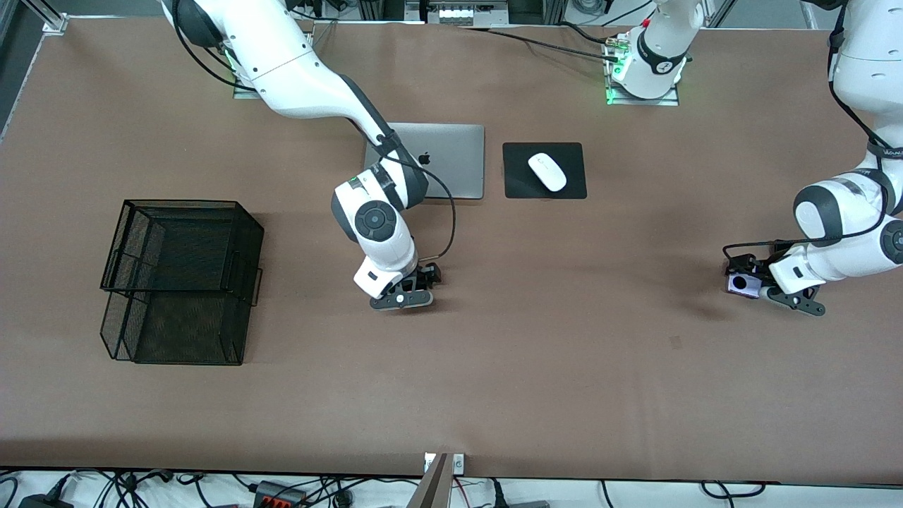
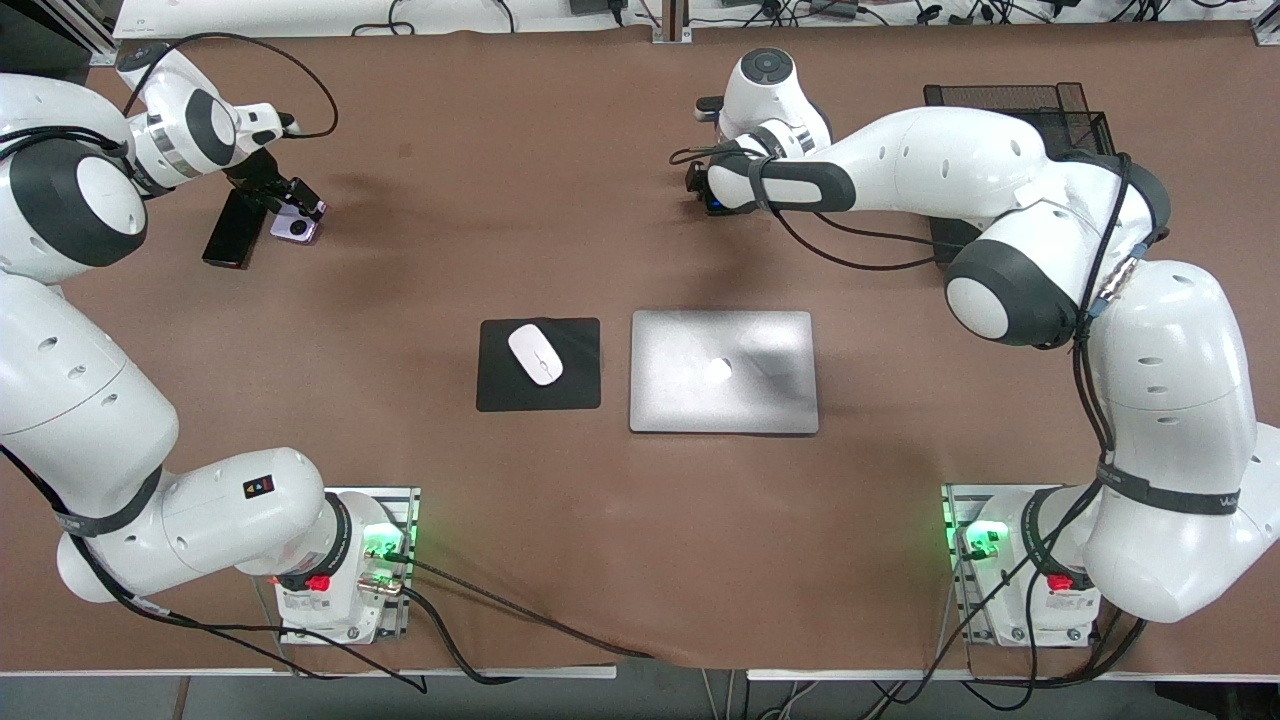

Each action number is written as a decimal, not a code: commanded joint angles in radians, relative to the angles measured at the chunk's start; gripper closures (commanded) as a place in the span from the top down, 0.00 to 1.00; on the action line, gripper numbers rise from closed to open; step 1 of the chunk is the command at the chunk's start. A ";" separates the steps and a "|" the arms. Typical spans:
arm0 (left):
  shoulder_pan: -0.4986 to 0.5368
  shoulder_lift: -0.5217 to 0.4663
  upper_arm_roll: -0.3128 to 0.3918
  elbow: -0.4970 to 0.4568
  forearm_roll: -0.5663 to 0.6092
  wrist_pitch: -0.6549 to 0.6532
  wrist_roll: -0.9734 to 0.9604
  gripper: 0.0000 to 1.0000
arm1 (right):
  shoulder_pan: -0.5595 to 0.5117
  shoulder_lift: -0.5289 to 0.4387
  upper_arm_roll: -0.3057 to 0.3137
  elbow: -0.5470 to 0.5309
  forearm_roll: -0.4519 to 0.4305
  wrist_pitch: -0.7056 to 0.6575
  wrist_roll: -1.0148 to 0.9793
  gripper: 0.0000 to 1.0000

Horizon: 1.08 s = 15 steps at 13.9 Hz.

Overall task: Place phones with both arms
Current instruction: 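Drop the black flip phone into the basket with the right gripper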

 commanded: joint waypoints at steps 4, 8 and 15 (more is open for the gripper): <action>-0.003 -0.007 -0.001 -0.007 0.011 -0.005 -0.007 1.00 | -0.002 0.022 -0.001 0.027 -0.015 0.015 0.010 1.00; -0.004 -0.001 0.003 -0.006 0.018 0.001 -0.005 1.00 | -0.003 0.024 -0.001 0.027 -0.015 0.022 -0.001 0.78; -0.006 0.013 0.012 0.007 0.018 0.009 0.033 1.00 | -0.039 -0.036 -0.003 0.029 -0.013 -0.008 -0.007 0.27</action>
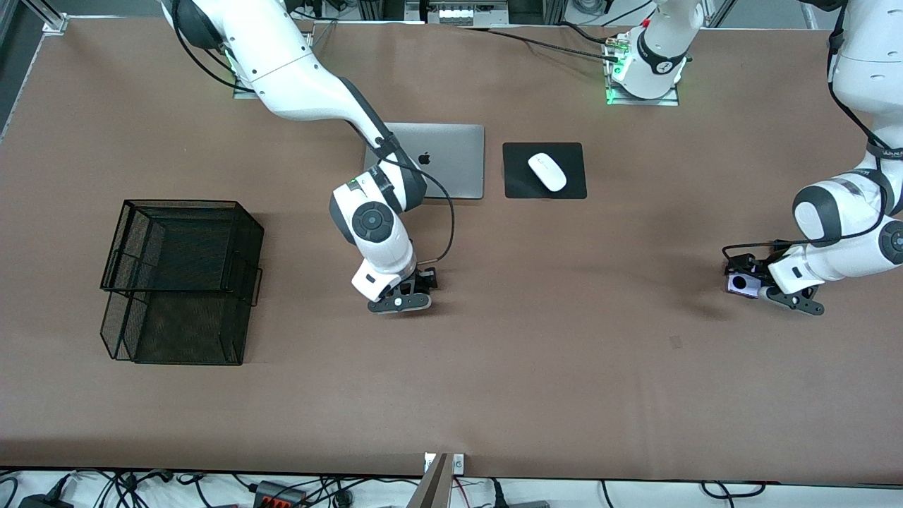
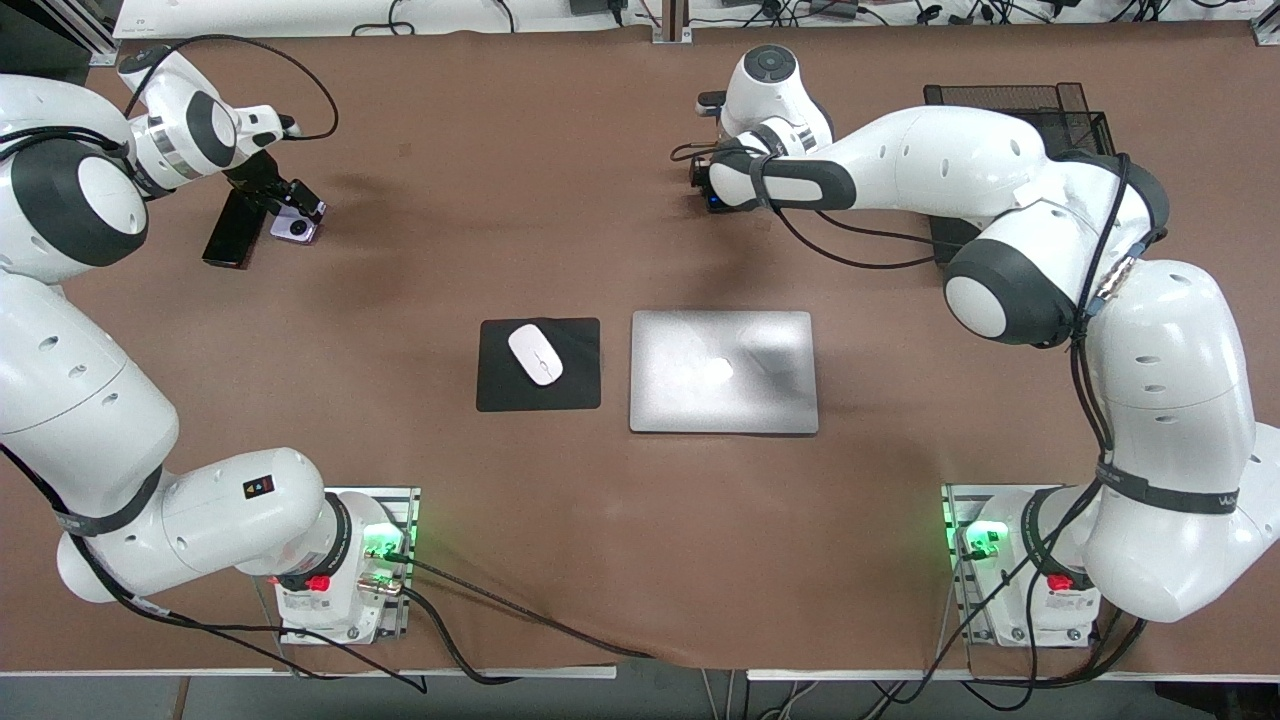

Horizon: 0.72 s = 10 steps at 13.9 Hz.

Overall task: Place phones with both arms
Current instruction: 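Drop the black flip phone into the basket with the right gripper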

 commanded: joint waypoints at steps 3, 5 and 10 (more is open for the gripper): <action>-0.008 0.008 0.016 0.009 0.020 0.008 0.028 1.00 | -0.123 -0.132 0.006 0.007 -0.018 -0.151 -0.043 0.27; -0.010 0.011 0.016 0.009 0.020 0.008 0.028 1.00 | -0.173 -0.193 0.006 0.002 -0.017 -0.272 -0.112 0.27; -0.014 0.019 0.016 0.009 0.020 0.011 0.028 0.94 | -0.278 -0.352 -0.014 -0.060 -0.023 -0.513 -0.206 0.27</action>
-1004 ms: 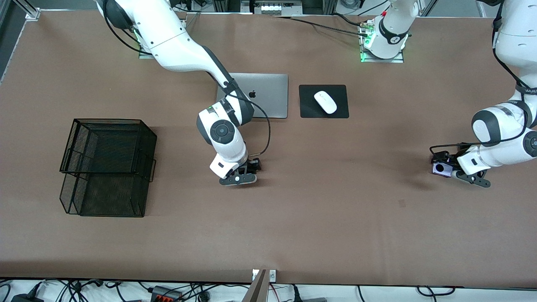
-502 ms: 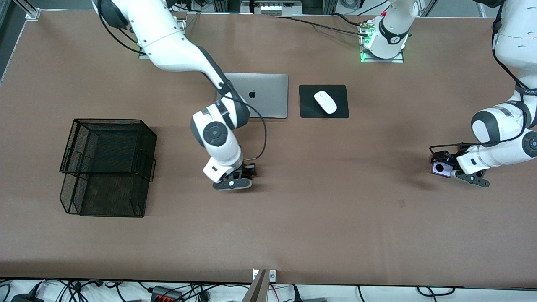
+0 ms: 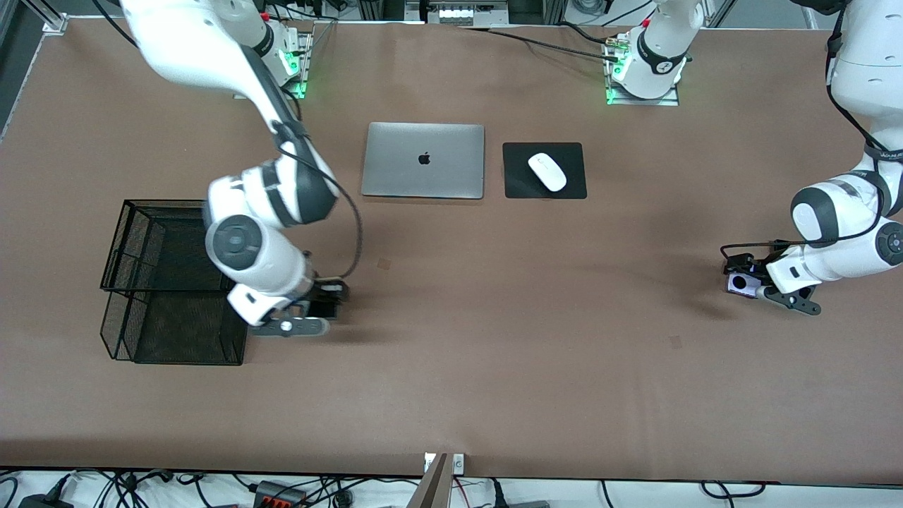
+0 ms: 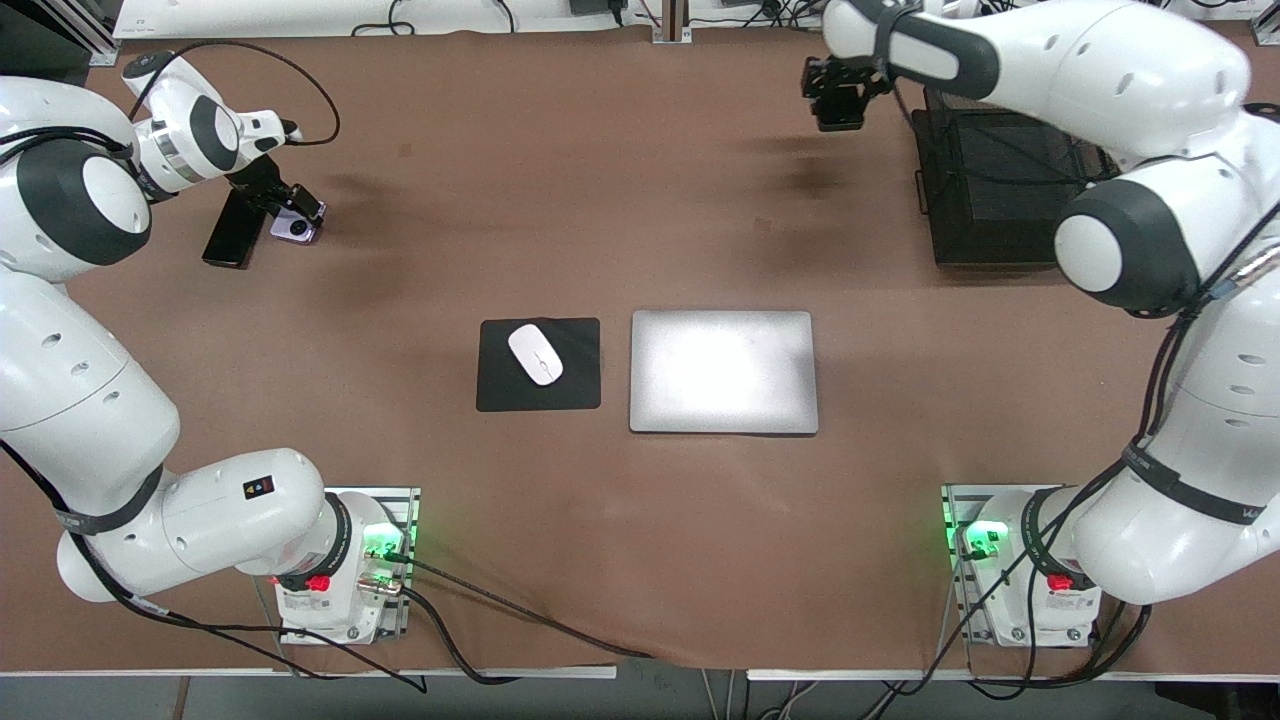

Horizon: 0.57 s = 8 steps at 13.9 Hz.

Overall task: Place phones with both arms
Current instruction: 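Drop the black flip phone into the basket with the right gripper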

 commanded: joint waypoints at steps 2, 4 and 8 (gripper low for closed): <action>-0.009 0.005 0.009 0.006 0.021 0.014 0.026 0.85 | -0.058 -0.164 -0.021 -0.199 -0.019 -0.035 -0.071 0.27; -0.009 0.004 0.009 0.006 0.021 0.014 0.046 0.67 | -0.062 -0.235 -0.067 -0.294 -0.048 -0.032 -0.136 0.27; -0.035 -0.018 0.008 0.009 0.008 -0.042 -0.005 0.45 | -0.146 -0.320 -0.106 -0.411 -0.049 -0.033 -0.289 0.27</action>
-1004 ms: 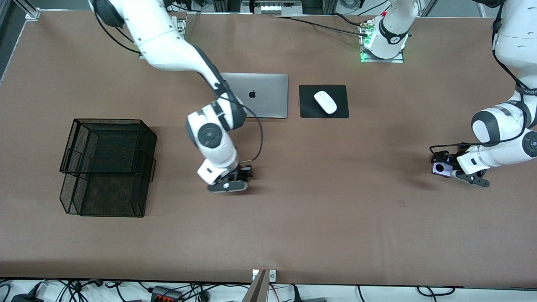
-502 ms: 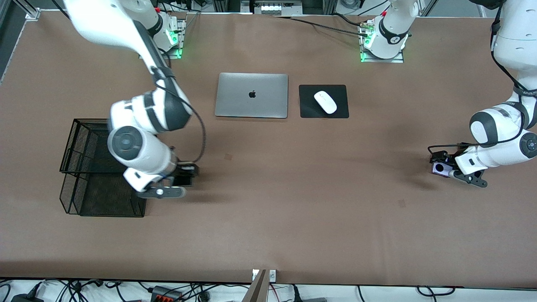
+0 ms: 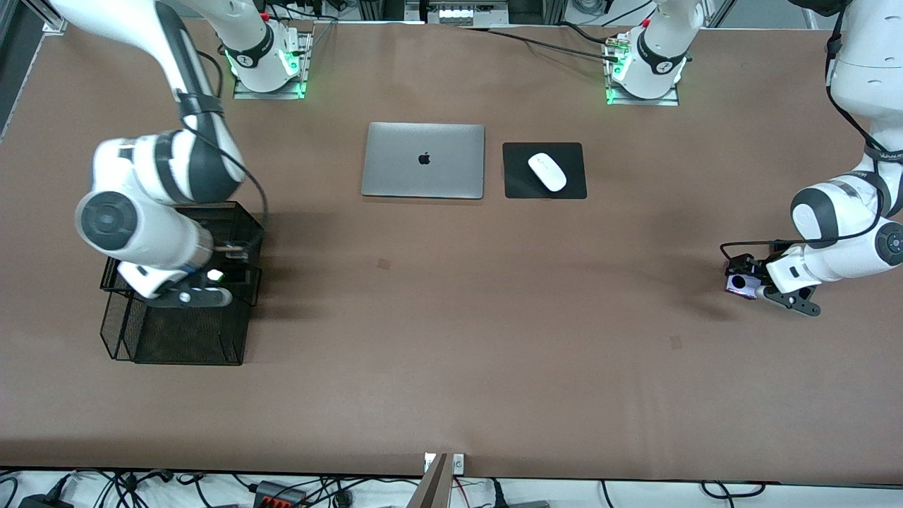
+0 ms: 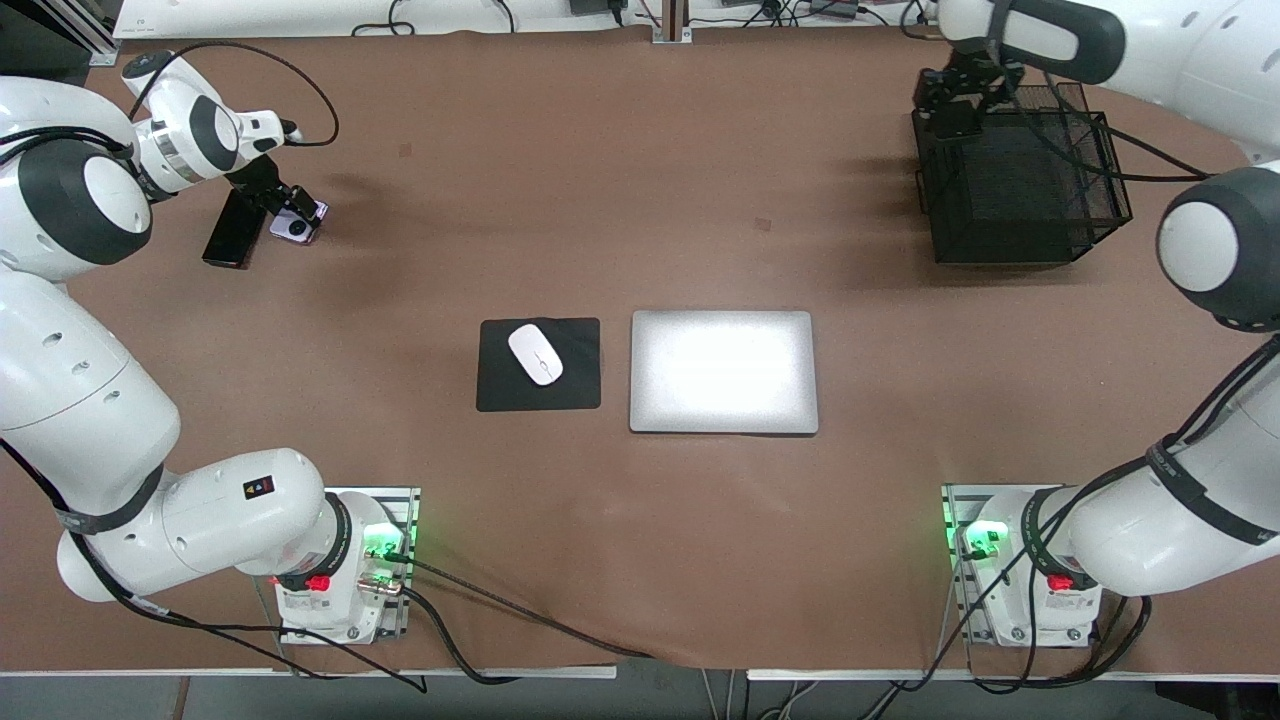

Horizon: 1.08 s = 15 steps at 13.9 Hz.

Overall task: Place phones with both arms
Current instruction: 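Drop the black flip phone into the basket with the right gripper, then carry the lavender flip phone to mid-table with the left gripper and release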

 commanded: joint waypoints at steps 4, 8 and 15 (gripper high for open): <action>-0.141 -0.081 -0.014 0.083 -0.009 -0.282 -0.305 0.45 | -0.110 -0.067 0.007 -0.117 -0.002 0.019 -0.140 0.27; -0.318 -0.081 -0.012 0.200 -0.188 -0.410 -0.483 0.45 | -0.113 -0.029 0.007 -0.118 0.003 0.068 -0.135 0.27; -0.648 0.011 -0.012 0.448 -0.368 -0.436 -1.180 0.47 | -0.110 0.017 0.009 -0.117 0.018 0.125 -0.125 0.28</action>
